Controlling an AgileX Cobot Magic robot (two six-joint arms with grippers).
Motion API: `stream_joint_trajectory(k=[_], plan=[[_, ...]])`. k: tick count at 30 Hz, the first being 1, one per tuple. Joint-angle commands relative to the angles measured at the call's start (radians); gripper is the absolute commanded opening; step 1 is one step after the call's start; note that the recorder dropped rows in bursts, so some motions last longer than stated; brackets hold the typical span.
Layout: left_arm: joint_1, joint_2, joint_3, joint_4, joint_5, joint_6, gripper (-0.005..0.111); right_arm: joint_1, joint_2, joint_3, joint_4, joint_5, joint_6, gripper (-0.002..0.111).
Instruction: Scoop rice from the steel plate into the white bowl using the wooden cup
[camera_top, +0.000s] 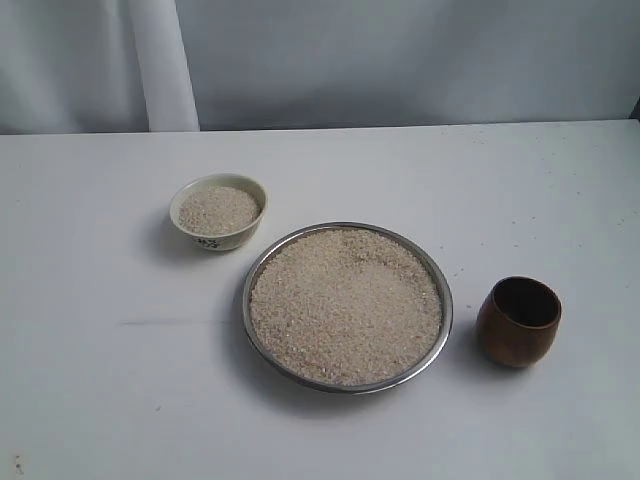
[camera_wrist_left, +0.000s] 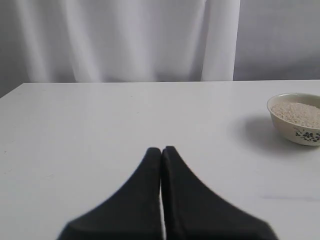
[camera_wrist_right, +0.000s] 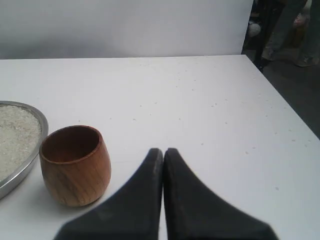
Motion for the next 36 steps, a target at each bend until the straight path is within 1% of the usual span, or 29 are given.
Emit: stream_joint_trajectory(k=[1, 9, 13, 17, 28, 31, 36], plan=[[-0.003, -0.003, 0.002, 0.0, -0.006, -0.004, 0.0, -0.006, -0.004, 0.004, 0.004, -0.001, 0.004, 0.0], [-0.003, -0.003, 0.002, 0.0, -0.006, -0.004, 0.0, -0.006, -0.004, 0.004, 0.004, -0.001, 0.006, 0.0], [-0.003, -0.003, 0.002, 0.0, -0.006, -0.004, 0.0, -0.006, -0.004, 0.004, 0.004, -0.053, 0.006, 0.0], [-0.003, -0.003, 0.002, 0.0, -0.006, -0.004, 0.0, -0.006, -0.004, 0.004, 0.004, -0.156, 0.006, 0.0], [-0.003, -0.003, 0.002, 0.0, -0.006, -0.004, 0.0, -0.006, -0.004, 0.004, 0.004, -0.593, 0.006, 0.0], [-0.003, -0.003, 0.002, 0.0, -0.006, -0.004, 0.0, -0.006, -0.004, 0.004, 0.004, -0.642, 0.006, 0.0], [-0.003, -0.003, 0.002, 0.0, -0.006, -0.004, 0.0, -0.006, -0.004, 0.004, 0.004, -0.647, 0.006, 0.0]])
